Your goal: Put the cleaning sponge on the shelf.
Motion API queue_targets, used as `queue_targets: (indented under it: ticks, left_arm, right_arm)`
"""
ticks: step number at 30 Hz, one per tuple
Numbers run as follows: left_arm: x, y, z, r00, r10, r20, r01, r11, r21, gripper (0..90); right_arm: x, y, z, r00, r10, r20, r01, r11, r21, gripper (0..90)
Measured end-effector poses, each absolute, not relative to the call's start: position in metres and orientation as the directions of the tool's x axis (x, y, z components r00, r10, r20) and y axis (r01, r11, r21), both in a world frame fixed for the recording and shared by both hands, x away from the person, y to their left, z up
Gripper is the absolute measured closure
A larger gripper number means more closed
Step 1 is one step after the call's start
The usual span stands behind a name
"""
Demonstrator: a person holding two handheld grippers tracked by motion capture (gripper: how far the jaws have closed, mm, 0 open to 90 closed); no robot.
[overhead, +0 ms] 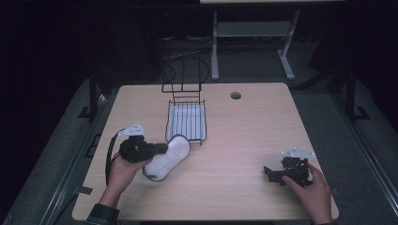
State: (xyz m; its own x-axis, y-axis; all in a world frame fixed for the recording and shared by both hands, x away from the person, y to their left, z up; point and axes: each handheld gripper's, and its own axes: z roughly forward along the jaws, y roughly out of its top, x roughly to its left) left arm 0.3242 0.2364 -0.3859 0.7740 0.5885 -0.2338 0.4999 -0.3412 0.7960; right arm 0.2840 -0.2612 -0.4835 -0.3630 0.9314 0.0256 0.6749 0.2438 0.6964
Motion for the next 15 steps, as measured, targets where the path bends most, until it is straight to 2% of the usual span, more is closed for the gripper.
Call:
queue_targets:
  ticks: [15]
  left_arm:
    - [0.344, 0.241, -0.374, 0.763, 0.601, -0.236, 0.497, -0.313, 0.809, 82.8]
  right_arm:
    - [0.284, -0.261, -0.484, -0.364, 0.931, 0.025, 0.675, 0.245, 0.697, 0.2]
